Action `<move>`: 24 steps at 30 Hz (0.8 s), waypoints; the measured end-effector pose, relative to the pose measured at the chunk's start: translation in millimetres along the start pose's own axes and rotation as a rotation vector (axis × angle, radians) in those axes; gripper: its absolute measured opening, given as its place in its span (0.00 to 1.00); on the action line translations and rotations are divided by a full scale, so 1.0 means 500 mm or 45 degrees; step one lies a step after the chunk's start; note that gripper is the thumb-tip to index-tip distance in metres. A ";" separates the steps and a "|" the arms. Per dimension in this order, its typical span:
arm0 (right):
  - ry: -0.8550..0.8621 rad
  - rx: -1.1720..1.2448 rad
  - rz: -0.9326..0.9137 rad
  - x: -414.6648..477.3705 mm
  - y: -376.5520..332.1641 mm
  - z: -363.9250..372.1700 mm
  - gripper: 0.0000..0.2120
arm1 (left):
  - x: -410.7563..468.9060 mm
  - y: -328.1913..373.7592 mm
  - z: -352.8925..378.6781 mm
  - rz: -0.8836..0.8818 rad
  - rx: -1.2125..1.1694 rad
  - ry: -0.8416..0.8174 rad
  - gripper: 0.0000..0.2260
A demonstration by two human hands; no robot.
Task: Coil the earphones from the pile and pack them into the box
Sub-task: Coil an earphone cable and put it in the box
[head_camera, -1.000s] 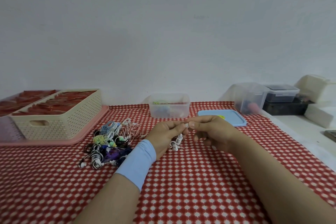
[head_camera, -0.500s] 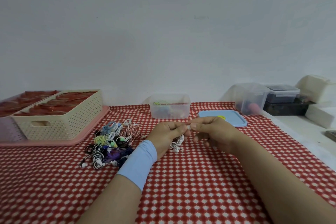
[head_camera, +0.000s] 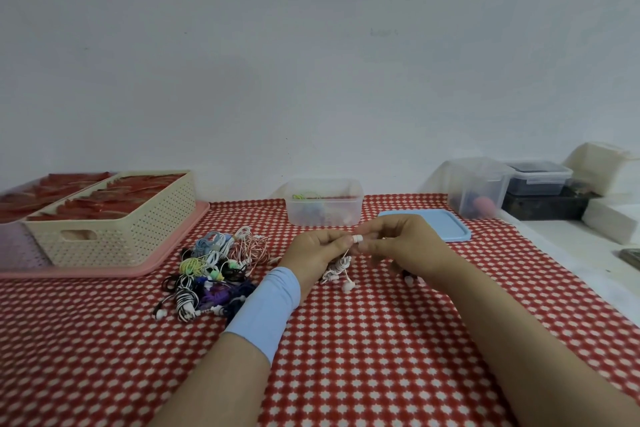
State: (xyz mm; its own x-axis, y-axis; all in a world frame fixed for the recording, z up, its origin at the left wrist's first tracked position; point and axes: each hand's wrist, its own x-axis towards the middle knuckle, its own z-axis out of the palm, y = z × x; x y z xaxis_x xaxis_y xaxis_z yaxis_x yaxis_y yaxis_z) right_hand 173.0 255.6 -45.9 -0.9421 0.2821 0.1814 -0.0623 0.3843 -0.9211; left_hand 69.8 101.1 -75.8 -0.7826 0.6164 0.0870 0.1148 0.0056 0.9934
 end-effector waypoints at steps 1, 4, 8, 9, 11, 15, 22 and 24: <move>0.020 -0.054 -0.038 0.000 0.000 0.001 0.07 | 0.001 -0.001 0.000 -0.002 0.020 0.006 0.05; 0.084 -0.112 -0.111 0.003 0.001 0.003 0.03 | 0.000 0.000 0.002 0.004 0.016 0.004 0.04; 0.112 -0.122 -0.131 0.006 0.002 0.003 0.03 | -0.003 0.003 0.004 0.025 0.026 0.009 0.05; 0.112 -0.134 -0.145 0.007 0.004 0.004 0.04 | -0.003 0.003 0.004 0.024 0.032 0.012 0.05; 0.118 -0.138 -0.186 0.010 0.006 0.005 0.05 | -0.003 0.005 0.005 0.029 0.053 0.026 0.04; 0.120 -0.156 -0.198 0.011 0.006 0.006 0.05 | -0.003 0.002 0.004 0.035 0.116 0.029 0.05; 0.083 -0.128 -0.173 0.011 0.005 0.004 0.06 | -0.003 0.004 0.004 0.061 0.186 0.054 0.04; 0.077 -0.020 -0.070 0.008 0.001 0.003 0.08 | -0.006 0.007 0.002 0.083 0.162 0.055 0.05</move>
State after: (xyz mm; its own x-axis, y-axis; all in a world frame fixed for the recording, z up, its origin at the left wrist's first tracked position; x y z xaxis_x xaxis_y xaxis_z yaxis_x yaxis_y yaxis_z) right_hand 168.5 255.5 -46.2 -0.9158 0.3126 0.2523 -0.1077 0.4140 -0.9039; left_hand 73.1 100.4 -72.7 -0.7963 0.5841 0.1570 0.2410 0.0684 0.9681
